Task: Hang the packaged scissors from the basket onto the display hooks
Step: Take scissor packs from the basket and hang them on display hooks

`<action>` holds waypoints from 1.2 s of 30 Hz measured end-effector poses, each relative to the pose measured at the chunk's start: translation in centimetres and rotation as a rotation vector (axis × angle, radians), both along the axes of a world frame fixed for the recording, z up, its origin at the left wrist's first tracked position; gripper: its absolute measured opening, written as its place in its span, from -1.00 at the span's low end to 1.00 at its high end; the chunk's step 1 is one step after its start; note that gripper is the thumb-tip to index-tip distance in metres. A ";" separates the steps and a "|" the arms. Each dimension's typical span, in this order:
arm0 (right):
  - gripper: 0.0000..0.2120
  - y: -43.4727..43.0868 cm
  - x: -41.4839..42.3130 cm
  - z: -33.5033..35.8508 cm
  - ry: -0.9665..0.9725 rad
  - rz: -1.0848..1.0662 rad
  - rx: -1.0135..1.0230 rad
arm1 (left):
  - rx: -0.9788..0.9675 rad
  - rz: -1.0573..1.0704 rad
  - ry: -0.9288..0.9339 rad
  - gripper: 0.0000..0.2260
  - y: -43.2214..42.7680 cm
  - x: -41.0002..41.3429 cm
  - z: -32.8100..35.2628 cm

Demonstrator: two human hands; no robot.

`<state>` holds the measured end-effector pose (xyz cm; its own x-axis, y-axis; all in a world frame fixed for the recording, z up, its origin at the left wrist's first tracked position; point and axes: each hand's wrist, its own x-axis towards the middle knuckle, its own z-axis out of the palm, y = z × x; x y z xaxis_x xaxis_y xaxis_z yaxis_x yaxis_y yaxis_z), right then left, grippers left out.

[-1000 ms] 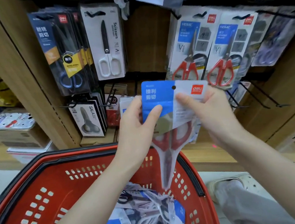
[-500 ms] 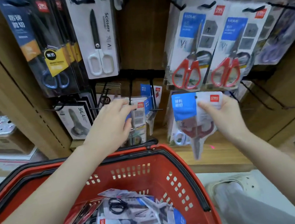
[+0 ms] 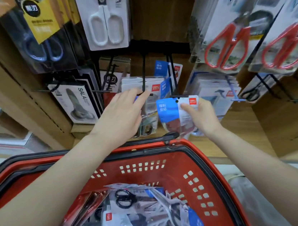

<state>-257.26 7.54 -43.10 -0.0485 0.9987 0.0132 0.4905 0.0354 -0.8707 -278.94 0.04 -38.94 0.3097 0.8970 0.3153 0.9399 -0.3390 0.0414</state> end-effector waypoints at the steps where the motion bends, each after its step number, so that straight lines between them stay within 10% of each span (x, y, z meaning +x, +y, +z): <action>1: -0.87 0.2 -0.4 -0.1 0.016 -0.004 -0.005 | 0.003 -0.002 0.006 -0.50 0.0 -0.1 -0.2; 22: -0.85 0.2 -1.5 -0.7 0.103 0.029 0.090 | 0.110 -0.087 -0.135 -0.66 -1.3 0.5 -2.2; 30: -0.87 -0.3 -1.1 -1.6 0.161 -0.017 0.157 | -0.540 0.275 -0.940 -0.50 1.8 3.5 -4.0; 36: -0.89 0.8 -1.6 -1.1 0.161 -0.006 0.160 | -0.476 0.354 -1.183 -0.90 5.1 4.9 -5.2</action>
